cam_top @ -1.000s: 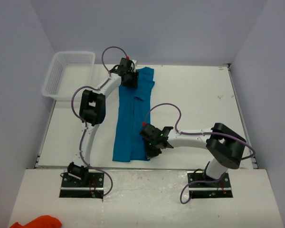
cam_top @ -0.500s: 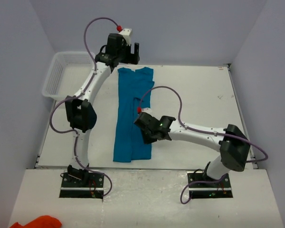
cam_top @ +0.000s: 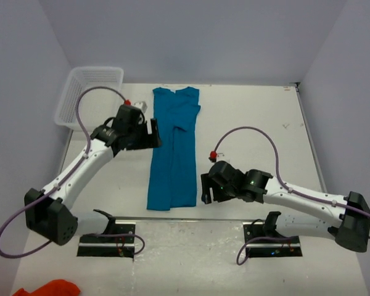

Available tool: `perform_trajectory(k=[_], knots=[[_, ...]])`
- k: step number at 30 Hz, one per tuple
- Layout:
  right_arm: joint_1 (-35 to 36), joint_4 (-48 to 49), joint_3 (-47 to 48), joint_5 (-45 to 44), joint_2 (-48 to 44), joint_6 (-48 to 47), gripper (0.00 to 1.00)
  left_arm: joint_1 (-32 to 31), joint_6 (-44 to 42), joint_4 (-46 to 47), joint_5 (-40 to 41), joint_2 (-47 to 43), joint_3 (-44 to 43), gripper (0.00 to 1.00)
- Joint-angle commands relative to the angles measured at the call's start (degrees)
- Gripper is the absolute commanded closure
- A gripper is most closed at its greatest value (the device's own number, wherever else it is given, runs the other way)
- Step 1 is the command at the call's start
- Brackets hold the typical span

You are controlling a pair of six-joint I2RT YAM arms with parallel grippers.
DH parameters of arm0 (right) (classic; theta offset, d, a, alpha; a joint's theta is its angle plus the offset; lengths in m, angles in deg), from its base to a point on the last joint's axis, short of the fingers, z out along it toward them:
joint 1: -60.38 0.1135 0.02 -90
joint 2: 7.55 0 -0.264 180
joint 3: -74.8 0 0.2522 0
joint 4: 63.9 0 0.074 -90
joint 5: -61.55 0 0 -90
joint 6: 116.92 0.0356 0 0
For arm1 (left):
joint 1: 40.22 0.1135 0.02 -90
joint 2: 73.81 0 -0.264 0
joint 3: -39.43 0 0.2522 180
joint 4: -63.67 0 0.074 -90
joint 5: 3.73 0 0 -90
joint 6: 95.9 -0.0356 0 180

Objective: Fold and stack the t-shirts
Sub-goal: Grab the bottom of the folded rectangular tshirt with both arms

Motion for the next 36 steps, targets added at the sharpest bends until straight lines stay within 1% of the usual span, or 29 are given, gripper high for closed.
perform_trajectory(k=[1,2,3,4,5,7,8,10,14,17,18,21,25,26,29,33,36], knots=[[0.09,12.36,-9.06,7.8,-1.17,5.9,0.26,-0.92,11.55,-1.65,-1.6,-10.74,12.22,0.18],[0.09,15.69,-10.12,8.59,-1.09,6.16,0.26,-1.28,13.48,-1.04,-3.34,-12.86,17.56,0.18],[0.01,17.29,-11.78,8.69,-0.74,6.25,0.26,-1.71,13.94,-0.26,-3.01,-16.18,19.36,0.2],[0.0,18.87,-12.5,8.77,-0.3,6.34,0.26,-2.94,14.73,-0.51,-1.7,-17.61,20.94,0.21],[-0.43,20.89,-12.76,8.69,1.36,6.34,0.26,-3.65,16.47,-0.16,0.05,-18.67,23.83,0.25],[-0.87,22.4,-12.25,10.18,5.04,6.25,0.26,-4.35,17.19,0.1,-0.98,-19.3,26.3,0.27],[-0.96,22.58,-12.24,10.18,5.06,6.34,0.26,-4.62,17.19,0.1,-0.99,-19.29,26.32,0.27],[-1.05,23.63,-11.19,11.14,8.4,5.9,0.26,-5.06,16.93,-0.16,-0.99,-17.72,27.28,0.27],[-2.1,25.57,-9.87,12.56,12.0,6.16,0.25,-5.41,16.93,-0.51,1.03,-17.01,28.77,0.27],[-3.5,25.57,-9.69,12.82,11.66,6.95,0.25,-5.41,17.72,-2.35,2.0,-16.13,29.21,0.26],[-4.21,25.57,-9.86,12.99,11.22,7.39,0.25,-5.5,18.16,-3.05,3.57,-15.87,29.48,0.26],[-6.85,25.66,-10.22,15.01,9.47,6.87,0.25,-5.67,19.13,-2.88,3.14,-15.52,31.5,0.27],[-10.01,25.48,-10.22,16.16,7.44,5.99,0.26,-5.76,19.48,-2.45,2.27,-14.02,34.48,0.3],[-11.06,25.48,-10.04,16.33,7.09,5.73,0.25,-5.76,19.48,-1.49,0.52,-13.58,35.71,0.32],[-12.47,25.39,-9.61,16.95,6.82,4.94,0.25,-6.29,19.83,-0.25,-0.81,-12.97,37.65,0.37],[-12.83,25.48,-9.16,17.04,7.96,4.49,0.25,-7.43,20.97,2.03,-2.57,-12.26,40.29,0.39],[-12.83,25.57,-9.34,16.95,9.02,4.58,0.25,-10.15,22.55,3.44,-3.36,-12.17,41.69,0.42]])
